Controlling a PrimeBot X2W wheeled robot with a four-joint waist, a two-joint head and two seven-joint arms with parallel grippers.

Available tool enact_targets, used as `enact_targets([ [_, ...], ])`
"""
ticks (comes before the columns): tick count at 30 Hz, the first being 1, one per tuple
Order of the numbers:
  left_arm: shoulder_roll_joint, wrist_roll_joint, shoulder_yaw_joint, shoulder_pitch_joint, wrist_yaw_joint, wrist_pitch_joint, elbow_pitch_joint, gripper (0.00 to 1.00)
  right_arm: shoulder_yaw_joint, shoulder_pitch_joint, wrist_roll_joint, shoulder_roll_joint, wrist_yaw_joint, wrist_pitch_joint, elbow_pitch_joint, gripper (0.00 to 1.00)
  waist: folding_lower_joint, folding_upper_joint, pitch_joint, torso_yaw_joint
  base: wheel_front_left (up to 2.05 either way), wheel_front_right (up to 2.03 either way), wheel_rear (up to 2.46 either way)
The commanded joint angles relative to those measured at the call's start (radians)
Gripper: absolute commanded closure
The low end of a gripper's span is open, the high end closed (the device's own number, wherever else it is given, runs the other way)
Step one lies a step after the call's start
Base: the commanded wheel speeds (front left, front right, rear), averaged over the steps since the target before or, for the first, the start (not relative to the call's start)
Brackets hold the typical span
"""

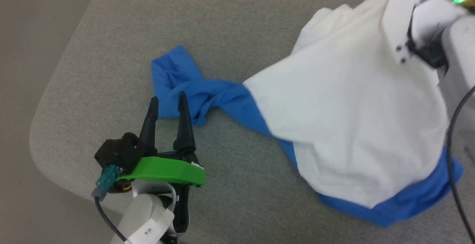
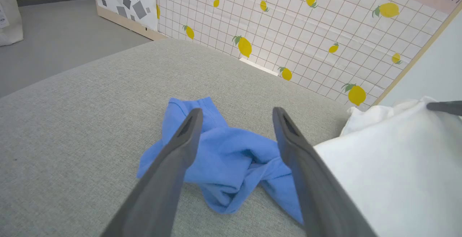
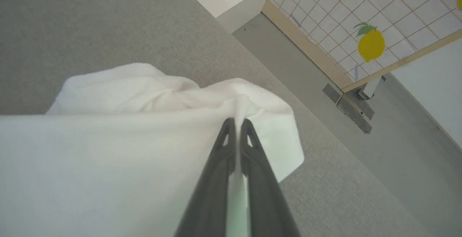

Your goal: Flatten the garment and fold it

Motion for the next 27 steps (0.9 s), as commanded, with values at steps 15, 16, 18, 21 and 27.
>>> enact_targets([
  [15,-0.002,-0.019,-0.02,-0.01,-0.002,-0.005,0.037,0.0,-0.168,-0.089,-0.12,0.07,-0.002,-0.218,0.159,0.0,-0.0001,0.0,-0.034,0.028,0.0,0.0,0.0],
  [16,-0.002,-0.016,-0.018,-0.009,-0.004,-0.005,0.041,0.0,-0.176,-0.08,-0.107,0.078,-0.002,-0.246,0.157,0.0,-0.0001,0.0,-0.044,0.021,0.0,0.0,0.0],
  [18,-0.002,-0.007,-0.008,-0.003,-0.007,-0.005,0.049,0.0,-0.194,-0.05,-0.071,0.095,-0.002,-0.322,0.145,0.0,-0.0001,0.0,-0.077,0.002,0.0,0.0,0.0],
  [21,-0.002,0.015,0.014,0.013,-0.014,-0.005,0.066,0.0,-0.224,0.019,-0.011,0.123,-0.002,-0.46,0.103,0.0,-0.0001,0.0,-0.132,-0.039,0.0,0.0,0.0],
  [27,-0.002,0.047,0.044,0.031,-0.029,-0.005,0.086,0.0,-0.275,0.208,0.055,0.134,-0.002,-0.579,-0.012,0.0,-0.0001,0.0,-0.18,-0.118,0.0,0.0,0.0],
])
